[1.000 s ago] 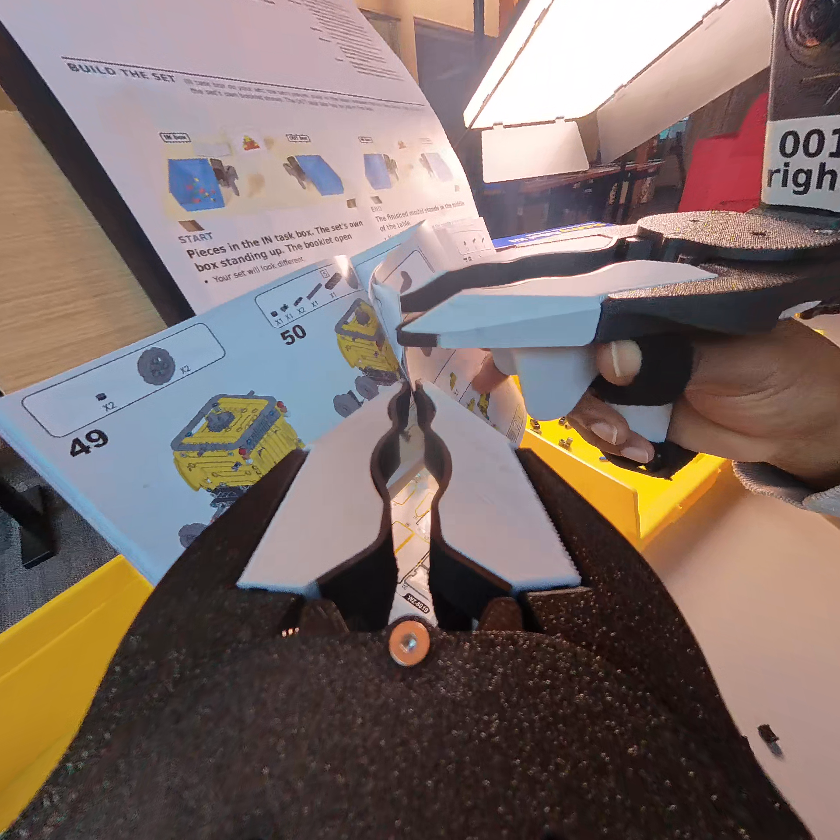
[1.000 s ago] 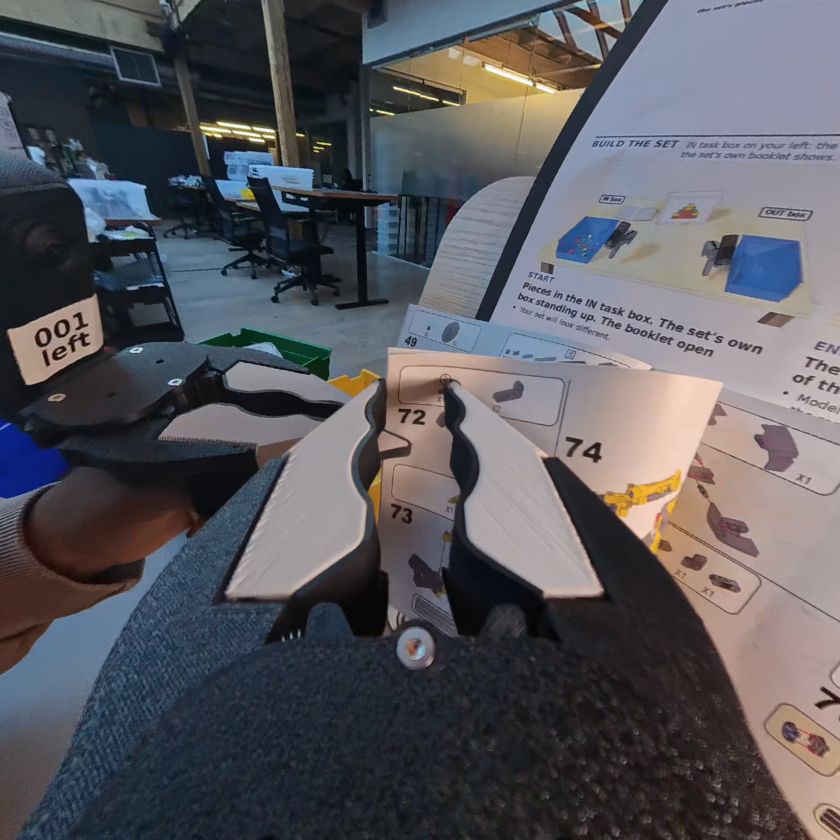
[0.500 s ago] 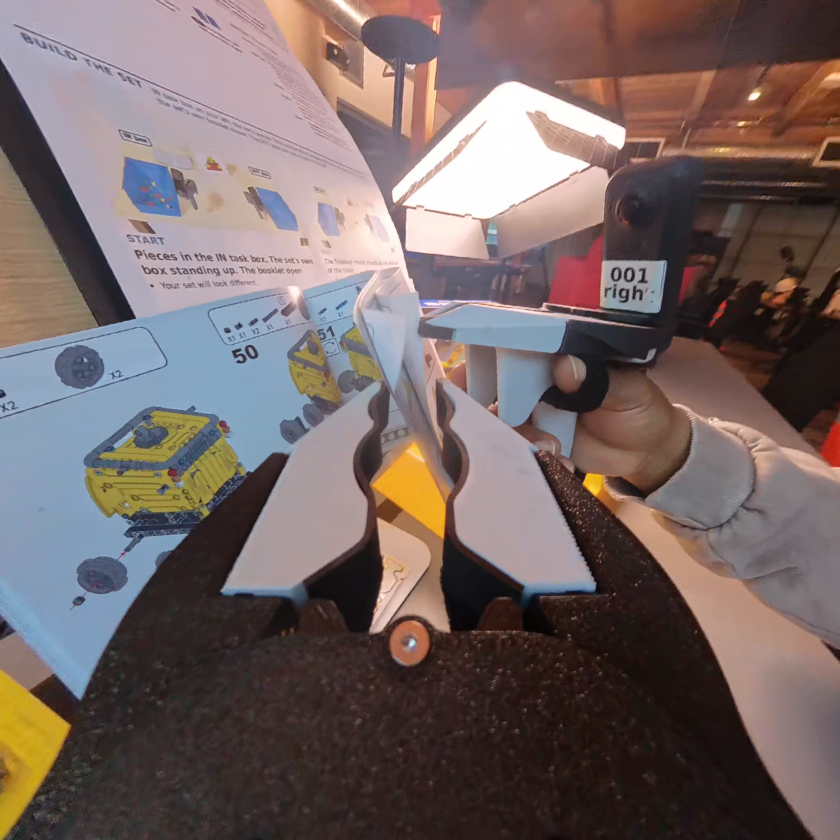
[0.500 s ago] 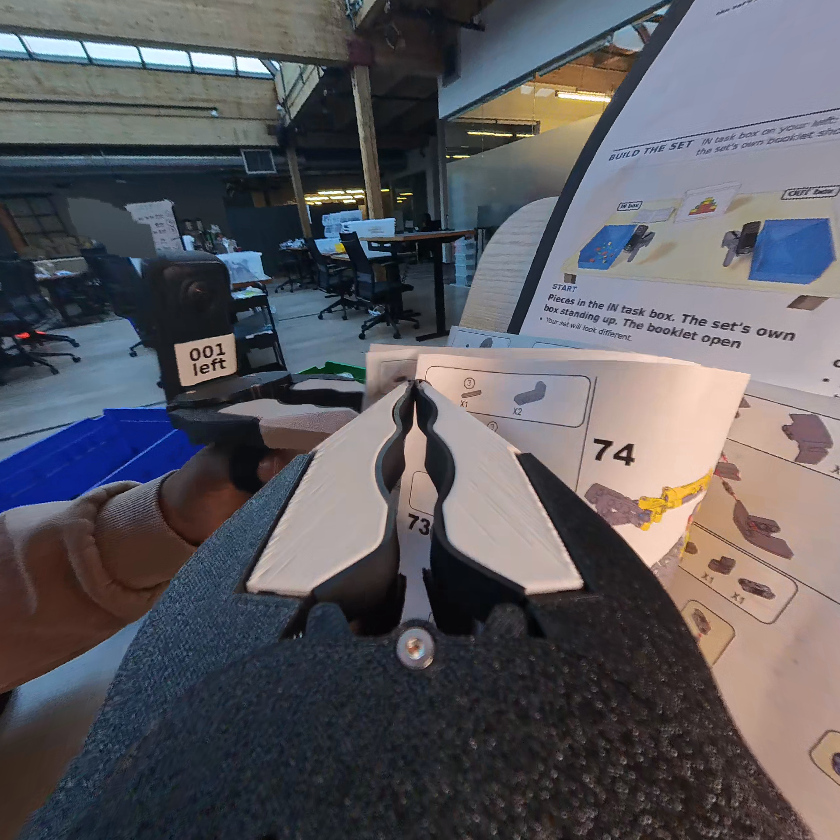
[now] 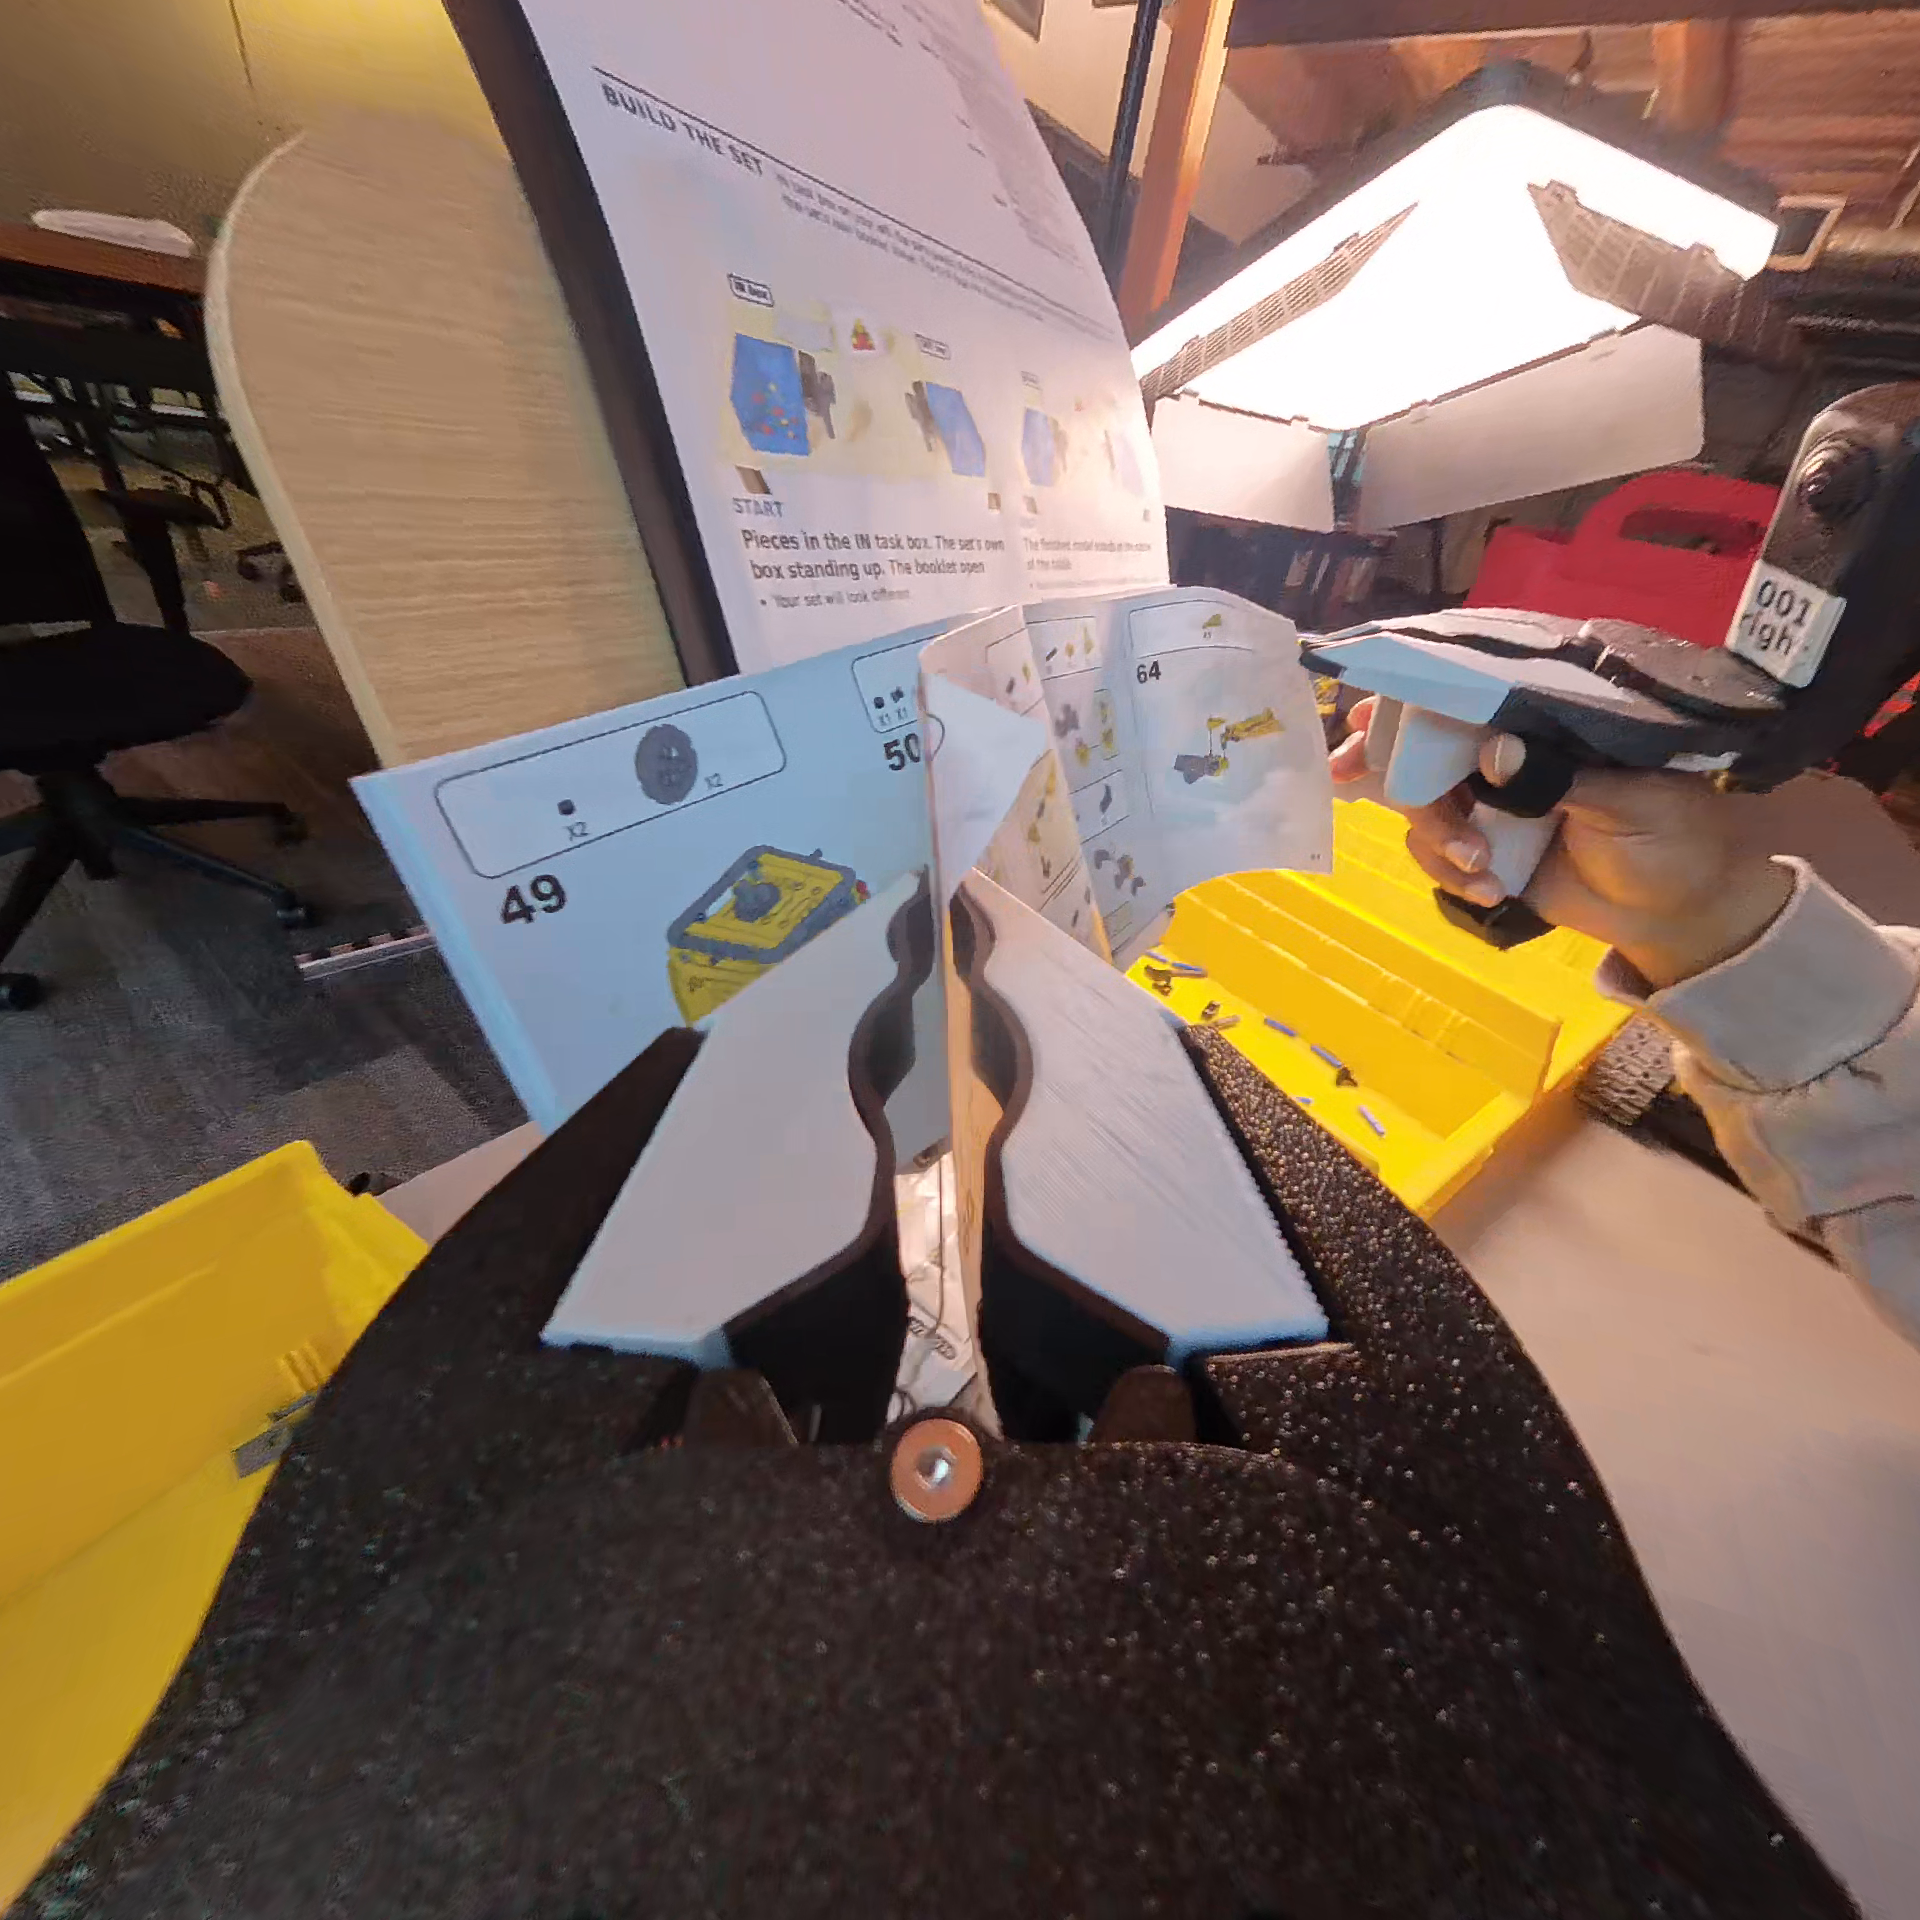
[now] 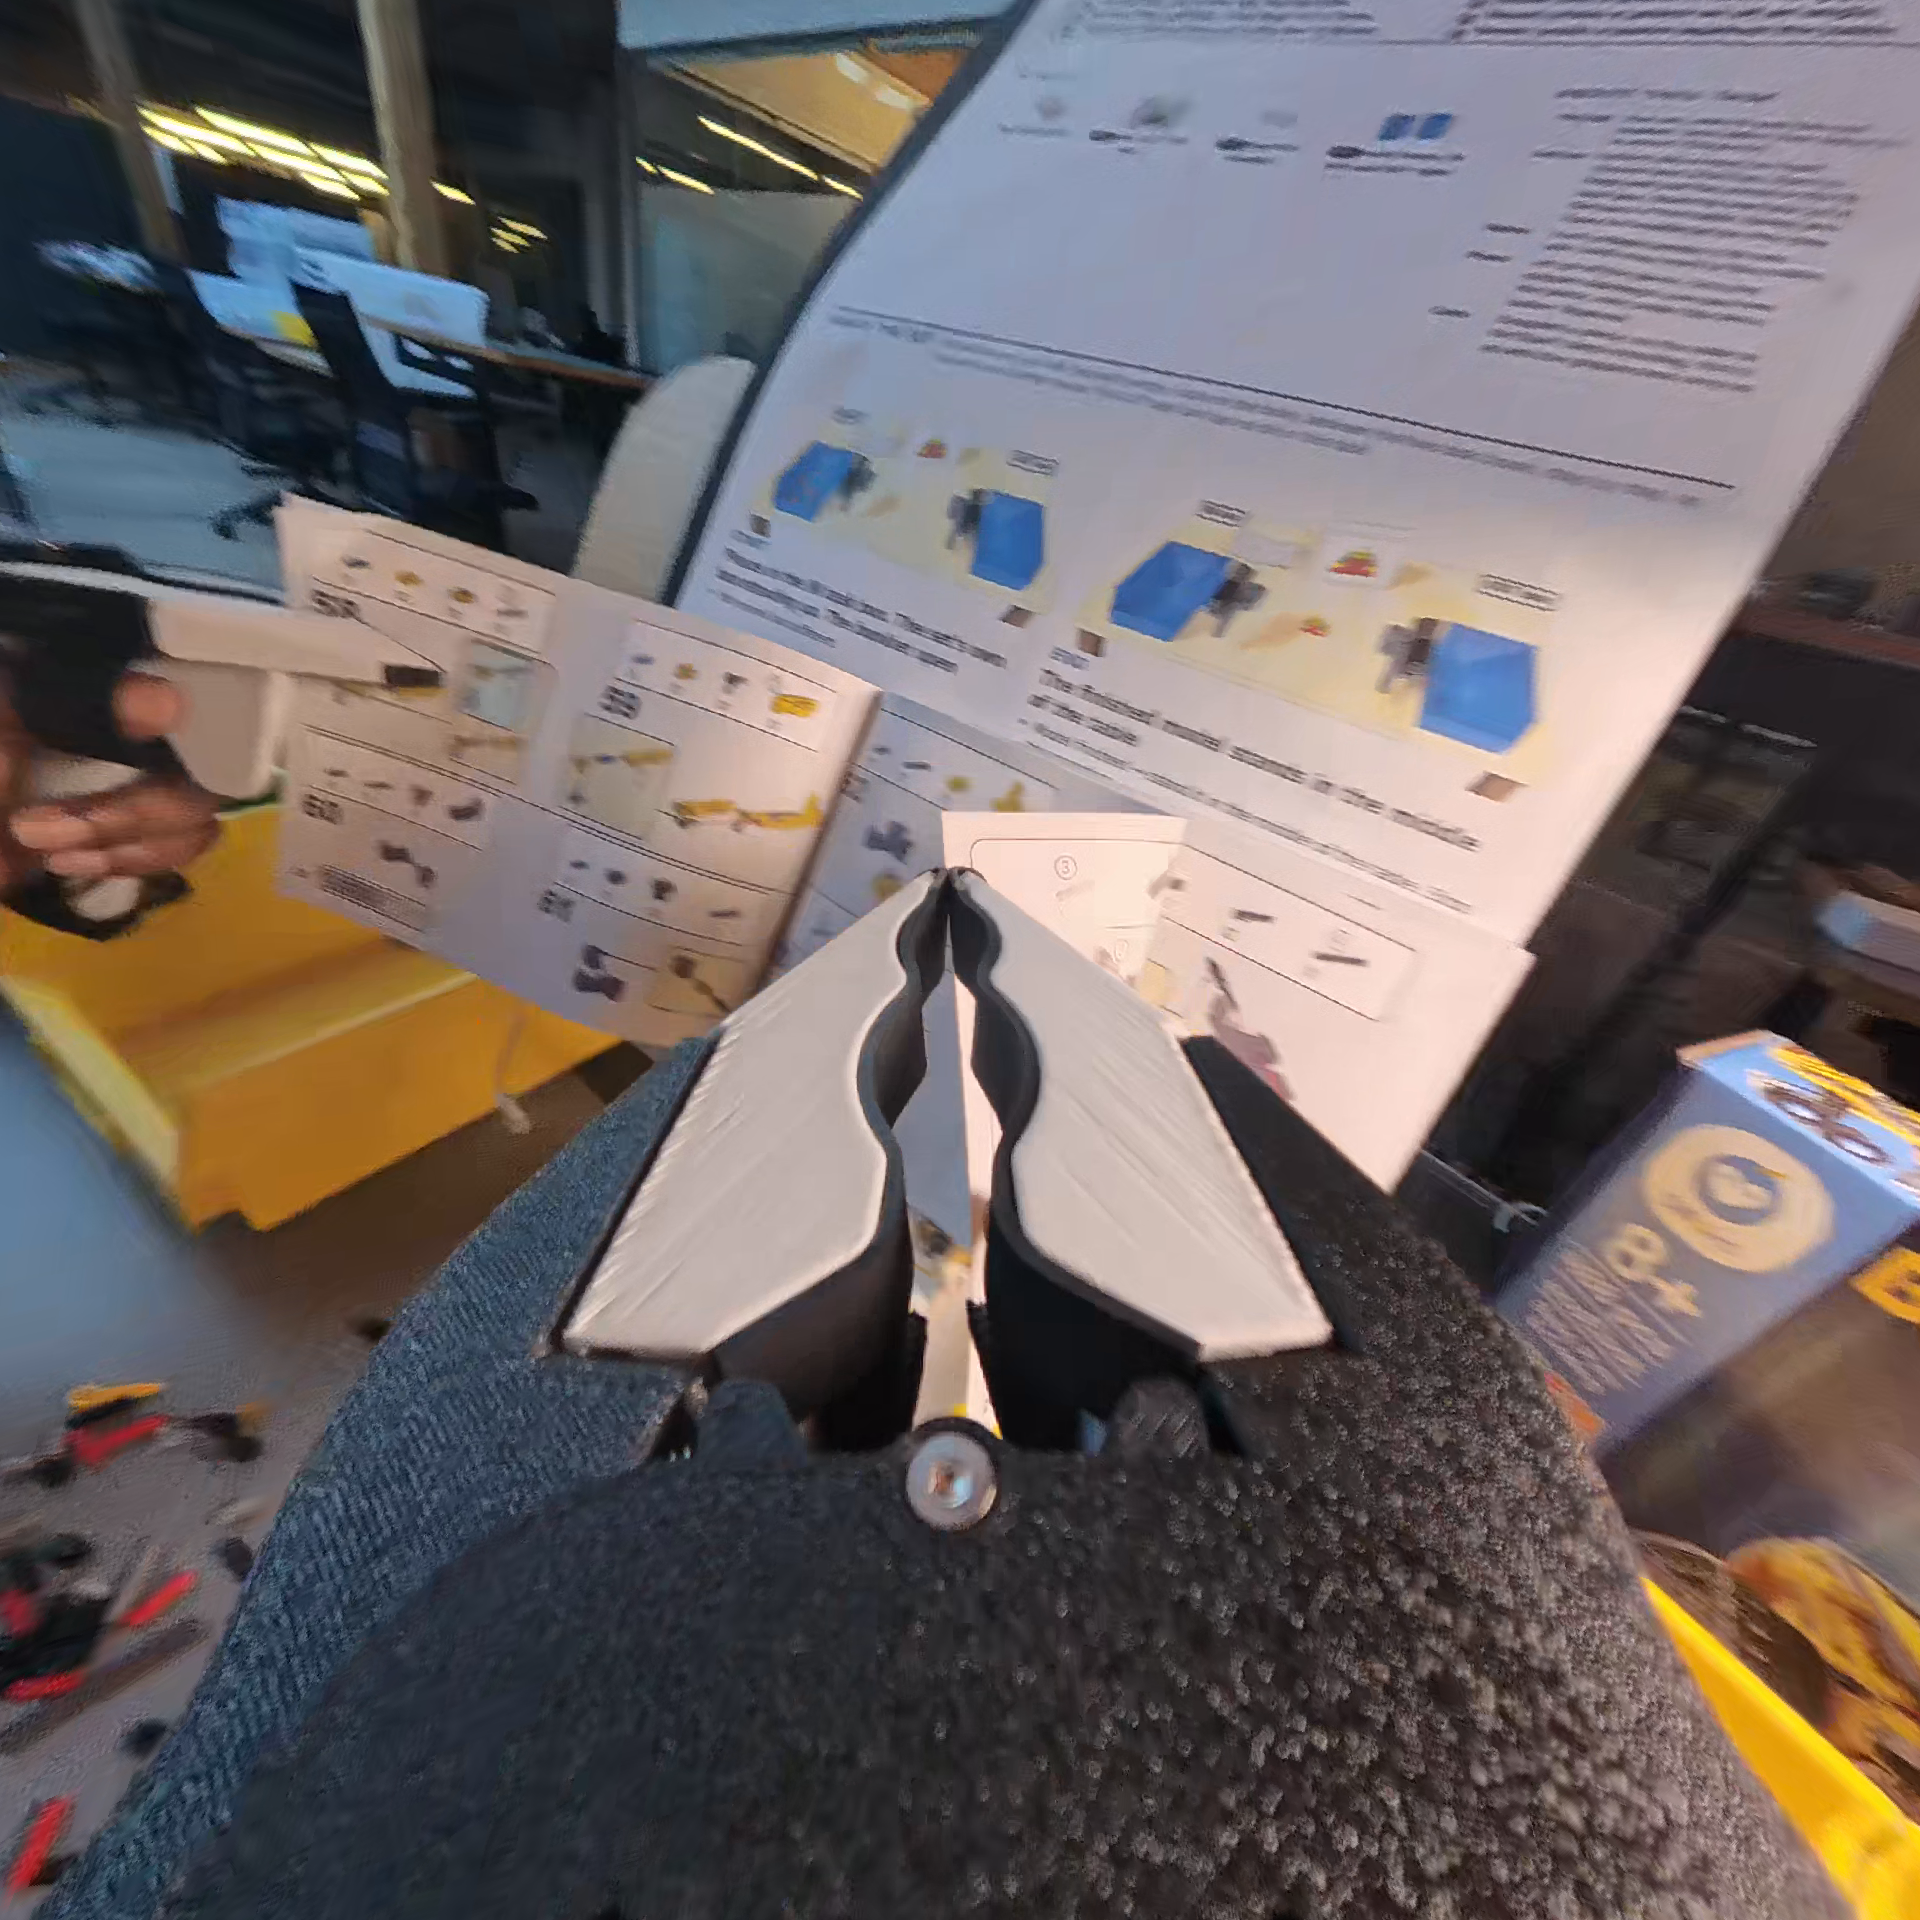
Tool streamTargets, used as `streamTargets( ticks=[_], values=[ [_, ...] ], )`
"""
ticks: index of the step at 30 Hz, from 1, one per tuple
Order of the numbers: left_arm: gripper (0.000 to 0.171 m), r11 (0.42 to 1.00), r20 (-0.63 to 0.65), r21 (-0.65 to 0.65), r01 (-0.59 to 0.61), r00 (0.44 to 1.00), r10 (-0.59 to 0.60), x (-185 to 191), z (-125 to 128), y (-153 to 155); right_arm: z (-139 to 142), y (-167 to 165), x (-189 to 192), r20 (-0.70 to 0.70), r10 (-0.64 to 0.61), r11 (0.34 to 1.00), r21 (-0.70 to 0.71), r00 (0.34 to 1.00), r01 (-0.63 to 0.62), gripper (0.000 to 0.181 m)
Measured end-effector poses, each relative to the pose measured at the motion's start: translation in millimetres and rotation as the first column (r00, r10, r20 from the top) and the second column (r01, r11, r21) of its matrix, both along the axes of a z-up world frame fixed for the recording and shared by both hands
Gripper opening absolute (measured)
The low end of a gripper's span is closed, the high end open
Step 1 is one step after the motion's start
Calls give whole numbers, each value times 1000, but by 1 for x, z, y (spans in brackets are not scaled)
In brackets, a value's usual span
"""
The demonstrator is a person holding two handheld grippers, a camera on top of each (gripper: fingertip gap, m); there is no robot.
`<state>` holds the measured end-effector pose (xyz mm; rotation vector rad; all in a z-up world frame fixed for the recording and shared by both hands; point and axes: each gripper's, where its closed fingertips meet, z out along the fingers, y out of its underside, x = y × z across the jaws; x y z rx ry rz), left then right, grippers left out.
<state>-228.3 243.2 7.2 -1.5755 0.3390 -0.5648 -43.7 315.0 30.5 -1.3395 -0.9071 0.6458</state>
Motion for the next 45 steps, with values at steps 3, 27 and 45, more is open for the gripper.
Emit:
streamTargets(
  ticks=[3, 27, 45],
  values=[
    [2, 1000, -36, -5, -26, 999, 26, -6, -1, 3, -14, 34, 30, 87, -165, 986, 35, 982, 162, 0],
    [4, 997, 52, -64, -33, 998, 36, -29, -3, 4, -81, 10, -34, 291, -176, 984, 91, 940, 156, 17],
    [0, 999, 58, -47, -23, 998, 26, -29, 9, -4, -85, 65, 32, 193, -451, 892, 70, 871, 446, 56]
  ],
)
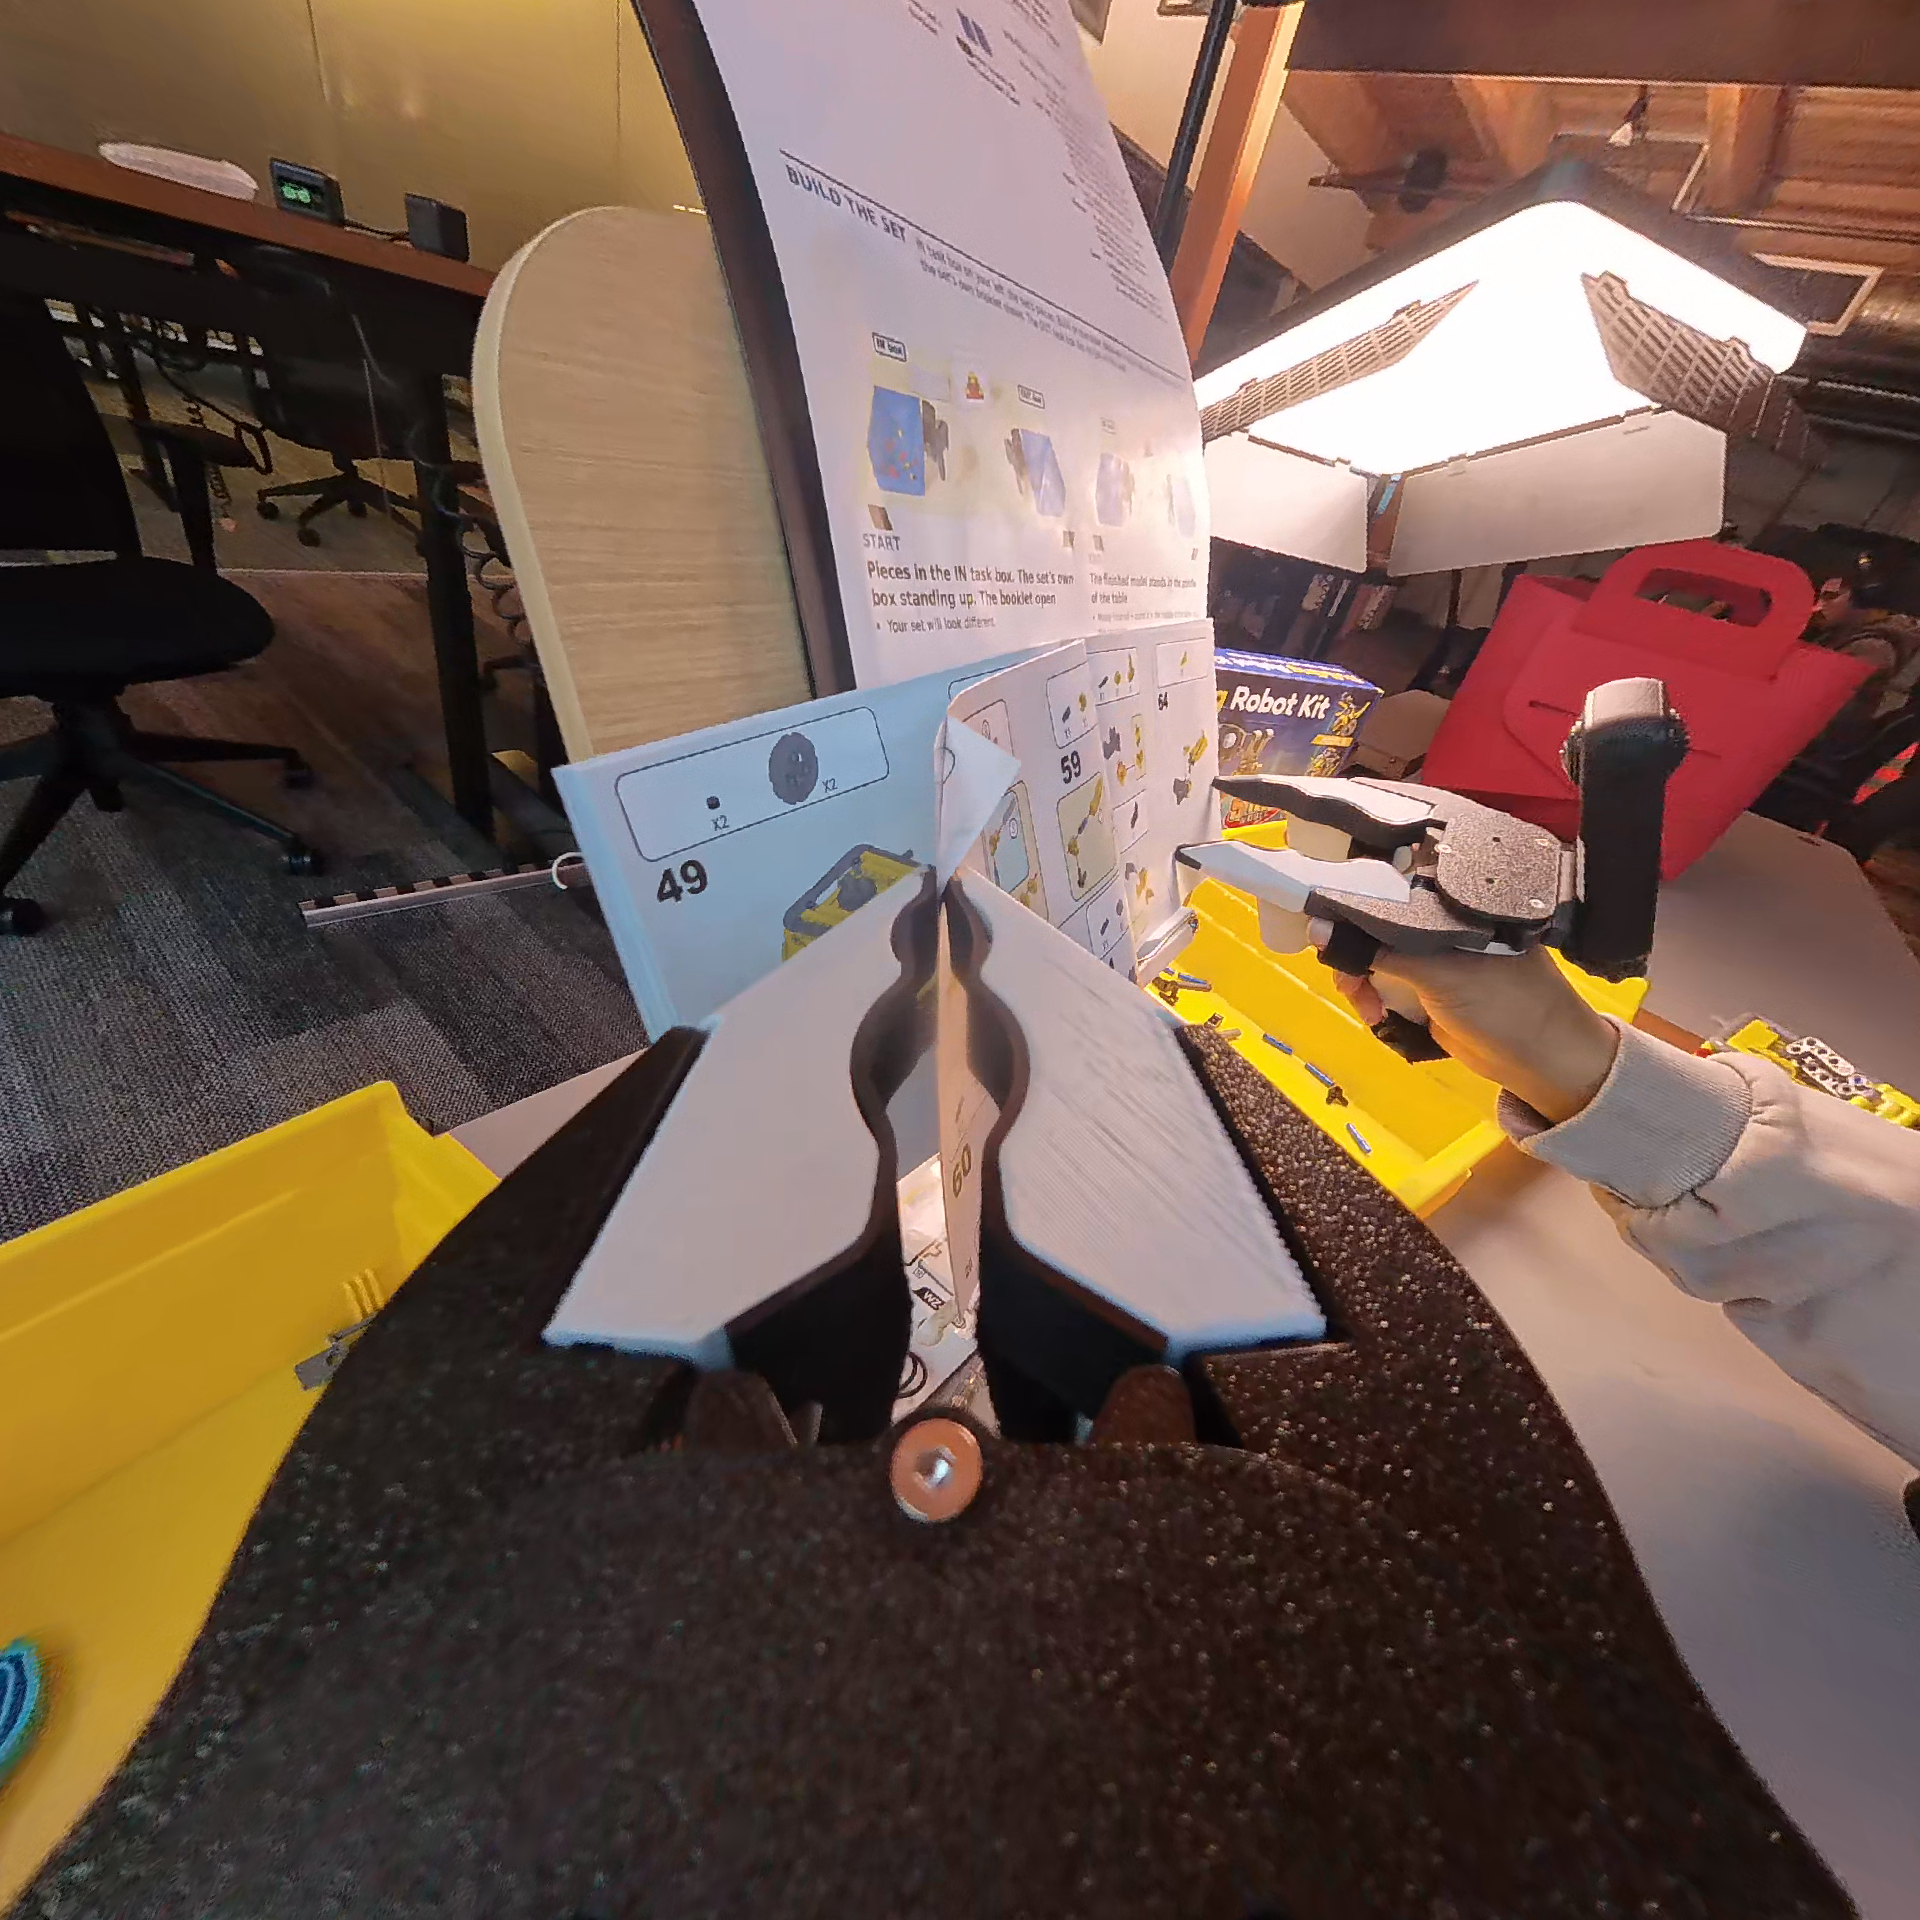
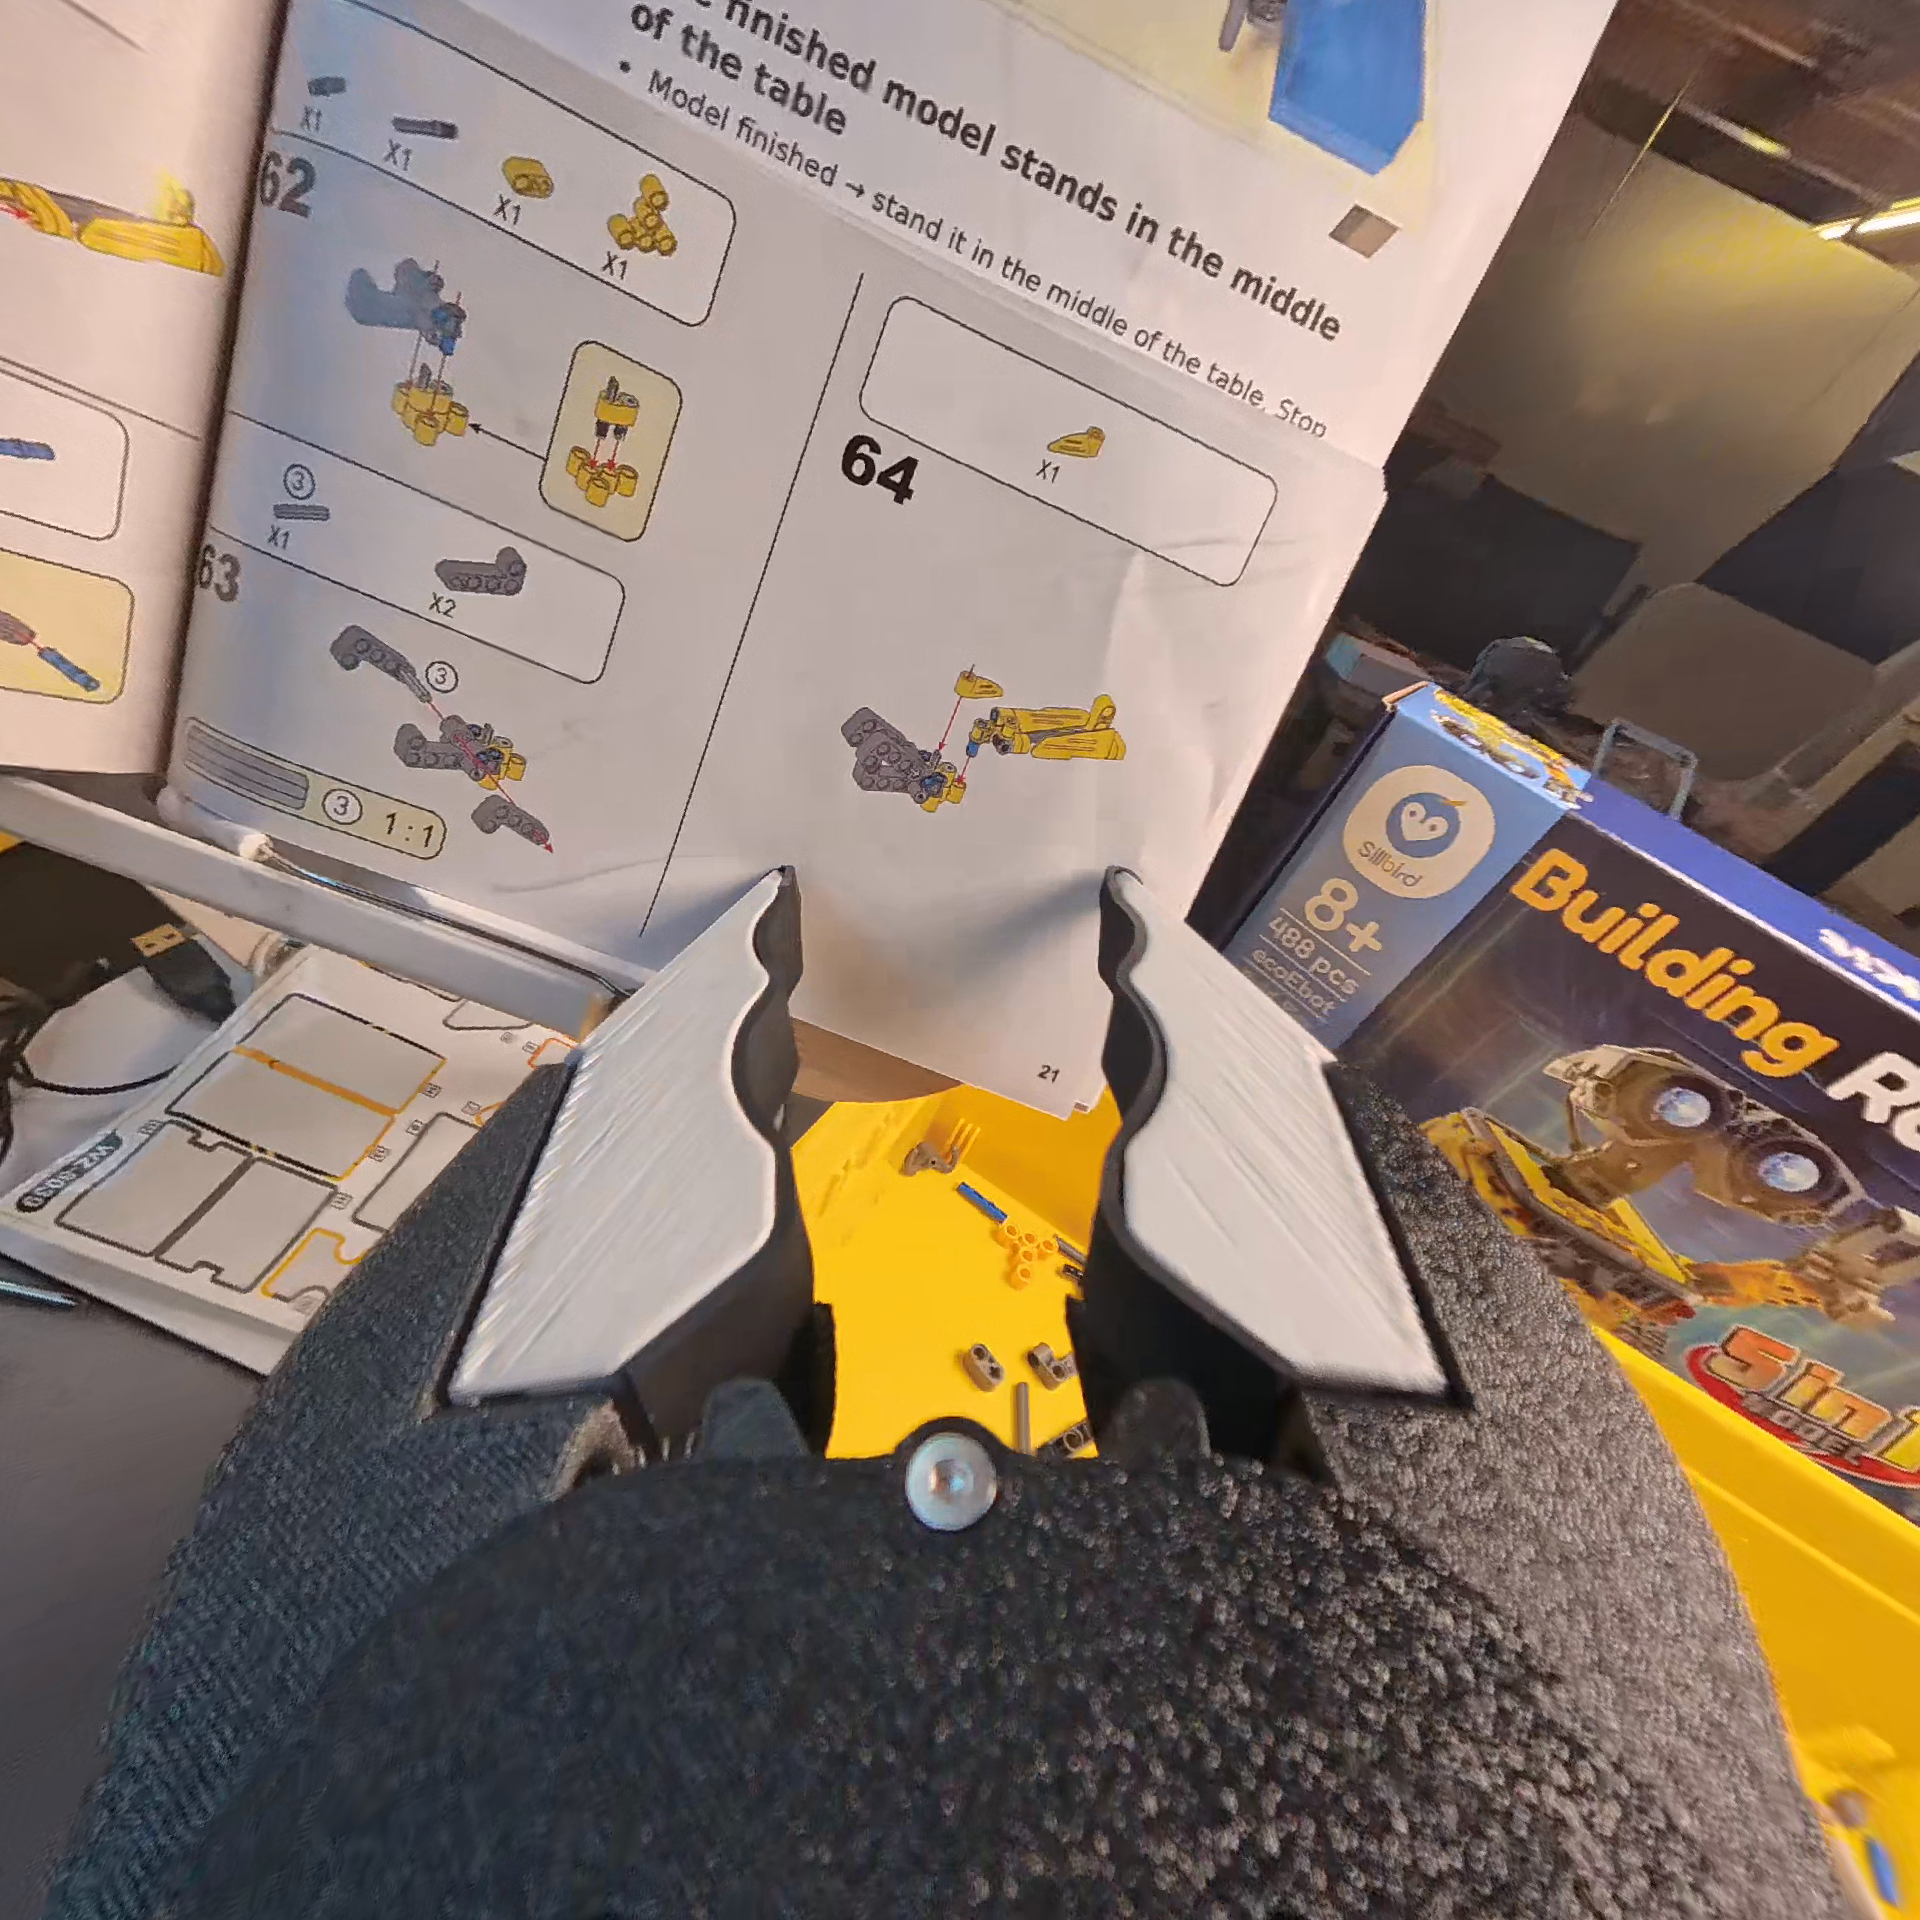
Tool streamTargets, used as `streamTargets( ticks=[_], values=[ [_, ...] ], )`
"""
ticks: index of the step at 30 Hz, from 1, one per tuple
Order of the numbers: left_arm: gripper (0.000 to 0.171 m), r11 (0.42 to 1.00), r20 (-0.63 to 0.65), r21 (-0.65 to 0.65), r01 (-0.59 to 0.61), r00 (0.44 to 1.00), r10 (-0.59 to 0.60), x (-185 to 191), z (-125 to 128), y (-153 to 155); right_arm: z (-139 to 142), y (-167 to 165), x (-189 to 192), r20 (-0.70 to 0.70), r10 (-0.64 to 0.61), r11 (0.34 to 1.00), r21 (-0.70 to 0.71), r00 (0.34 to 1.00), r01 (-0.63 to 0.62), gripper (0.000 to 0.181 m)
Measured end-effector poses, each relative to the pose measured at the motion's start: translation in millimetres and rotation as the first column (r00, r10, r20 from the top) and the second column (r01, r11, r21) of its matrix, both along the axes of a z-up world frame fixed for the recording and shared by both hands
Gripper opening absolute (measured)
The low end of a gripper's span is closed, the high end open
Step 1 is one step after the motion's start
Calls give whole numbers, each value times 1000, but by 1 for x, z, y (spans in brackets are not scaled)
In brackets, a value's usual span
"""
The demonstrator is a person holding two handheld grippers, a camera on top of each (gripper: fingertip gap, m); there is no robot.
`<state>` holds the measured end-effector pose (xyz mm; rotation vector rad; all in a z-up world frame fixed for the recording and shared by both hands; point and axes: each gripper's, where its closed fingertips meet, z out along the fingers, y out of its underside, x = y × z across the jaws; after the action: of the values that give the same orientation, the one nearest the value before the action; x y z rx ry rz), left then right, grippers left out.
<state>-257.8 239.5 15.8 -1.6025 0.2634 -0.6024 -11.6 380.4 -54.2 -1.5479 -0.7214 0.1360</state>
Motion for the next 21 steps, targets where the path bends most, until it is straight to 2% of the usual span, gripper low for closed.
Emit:
streamTargets(
  ticks=[3, 6, 11, 13, 15, 18, 21],
  values=[
    [0, 1000, -3, 5, 0, 1000, 0, 3, 4, -2, -1, 1, 6, -26, 24, 998, -54, 999, -25, 58],
    [0, 1000, -8, 12, 3, 1000, -3, 5, 7, -4, 10, -5, 16, -82, 30, 999, -34, 996, -33, 61],
    [1, 1000, 14, 15, 18, 1000, -18, 11, 12, -8, 33, -43, 13, -160, 102, 994, 44, 982, -96, 56],
    [0, 999, 43, 22, 32, 999, -33, 16, 16, -11, 40, -69, -8, -182, 192, 981, 68, 964, -182, 48],
    [0, 998, 66, 29, 47, 997, -49, 23, 20, -12, 38, -96, -40, -170, 288, 957, 61, 942, -282, 52],
    [0, 997, 96, 26, 79, 992, -81, 34, 21, -14, 35, -126, -93, -148, 395, 919, 57, 907, -391, 66],
    [0, 994, 117, 18, 108, 987, -109, 46, 19, -15, 36, -132, -135, -131, 410, 912, 53, 903, -406, 93]
  ],
)
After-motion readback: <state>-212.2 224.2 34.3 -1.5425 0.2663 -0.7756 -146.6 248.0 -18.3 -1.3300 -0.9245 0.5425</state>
